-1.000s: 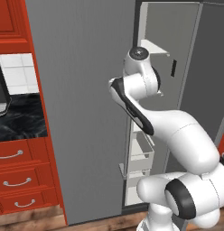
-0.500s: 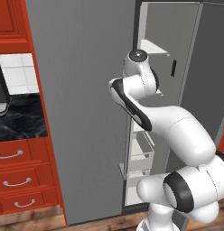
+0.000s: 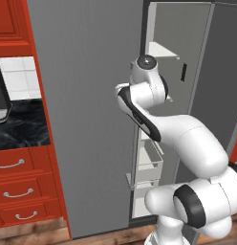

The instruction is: Gather the bell pepper and tomato from the fridge and place them on a tray on the dining counter. Then gather the chicken drumsticks from the fridge and place them on the other tray.

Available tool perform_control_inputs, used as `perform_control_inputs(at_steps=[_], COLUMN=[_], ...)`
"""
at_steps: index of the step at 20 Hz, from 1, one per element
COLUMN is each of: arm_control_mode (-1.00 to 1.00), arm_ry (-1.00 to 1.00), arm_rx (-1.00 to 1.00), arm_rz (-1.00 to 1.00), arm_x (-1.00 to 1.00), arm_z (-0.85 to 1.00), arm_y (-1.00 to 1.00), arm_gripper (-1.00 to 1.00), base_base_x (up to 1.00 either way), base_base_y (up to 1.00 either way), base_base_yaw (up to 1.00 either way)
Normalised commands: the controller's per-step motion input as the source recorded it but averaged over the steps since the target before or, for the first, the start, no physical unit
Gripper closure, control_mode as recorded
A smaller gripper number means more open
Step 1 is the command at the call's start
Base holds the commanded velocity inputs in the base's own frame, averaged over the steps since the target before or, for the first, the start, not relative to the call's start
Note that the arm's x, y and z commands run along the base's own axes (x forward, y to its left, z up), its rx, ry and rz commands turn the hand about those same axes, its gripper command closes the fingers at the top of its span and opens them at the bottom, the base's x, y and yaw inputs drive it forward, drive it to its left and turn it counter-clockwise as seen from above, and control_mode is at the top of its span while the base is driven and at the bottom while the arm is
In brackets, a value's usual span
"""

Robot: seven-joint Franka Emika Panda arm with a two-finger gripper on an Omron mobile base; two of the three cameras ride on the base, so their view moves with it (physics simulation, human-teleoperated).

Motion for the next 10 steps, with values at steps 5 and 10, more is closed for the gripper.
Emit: perform_control_inputs(at_steps=[5,10], arm_control_mode=[-1.0,-1.0], arm_ry=[-0.01,0.02], arm_rx=[0.0,0.02], arm_rz=[0.0,0.0], arm_x=[0.55,0.61], arm_z=[-0.2,-0.16], arm_y=[0.0,0.0], arm_gripper=[1.0,1.0], base_base_x=[0.0,0.0], base_base_y=[0.0,0.0], base_base_yaw=[0.0,0.0])
